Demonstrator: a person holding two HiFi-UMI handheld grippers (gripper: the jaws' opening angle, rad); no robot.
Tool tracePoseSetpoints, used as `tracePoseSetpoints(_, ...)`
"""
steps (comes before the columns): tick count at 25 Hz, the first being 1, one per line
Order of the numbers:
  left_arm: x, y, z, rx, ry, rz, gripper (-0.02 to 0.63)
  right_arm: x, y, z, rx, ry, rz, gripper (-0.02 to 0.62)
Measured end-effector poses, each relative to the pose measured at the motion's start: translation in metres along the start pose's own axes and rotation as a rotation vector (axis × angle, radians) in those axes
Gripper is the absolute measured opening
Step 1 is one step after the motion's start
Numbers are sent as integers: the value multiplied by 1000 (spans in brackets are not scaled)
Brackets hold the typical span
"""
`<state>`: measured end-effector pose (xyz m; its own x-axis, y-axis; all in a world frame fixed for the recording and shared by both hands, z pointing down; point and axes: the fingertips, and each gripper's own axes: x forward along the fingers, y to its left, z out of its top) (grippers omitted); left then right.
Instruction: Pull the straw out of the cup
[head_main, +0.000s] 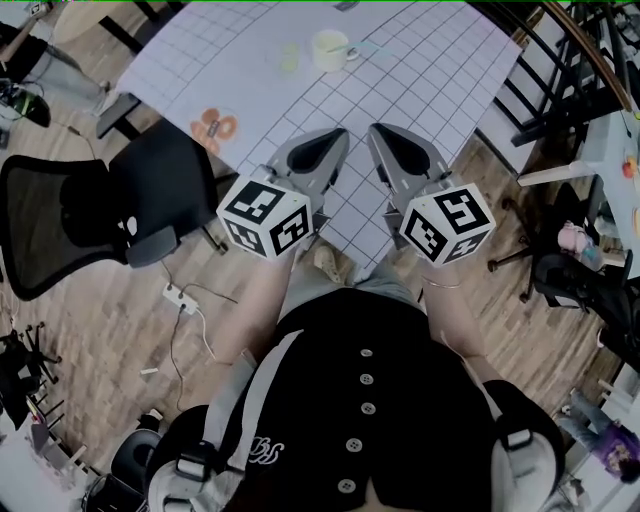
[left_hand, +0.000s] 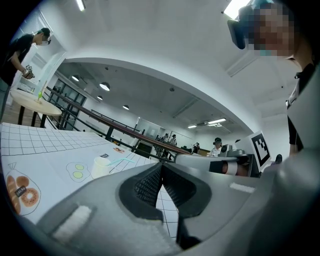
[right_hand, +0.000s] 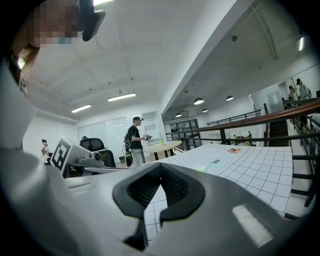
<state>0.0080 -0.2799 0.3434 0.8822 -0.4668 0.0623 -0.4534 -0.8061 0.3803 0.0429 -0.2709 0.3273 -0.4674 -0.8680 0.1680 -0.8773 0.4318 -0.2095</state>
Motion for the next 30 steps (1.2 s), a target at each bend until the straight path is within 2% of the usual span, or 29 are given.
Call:
tracePoseSetpoints(15, 65, 37, 1, -59, -34, 110, -3, 47, -80, 3, 27, 55, 71, 0)
tracePoseSetpoints(30, 103, 89, -29, -127, 8, 200, -3, 105, -127, -30, 82, 139, 139, 0)
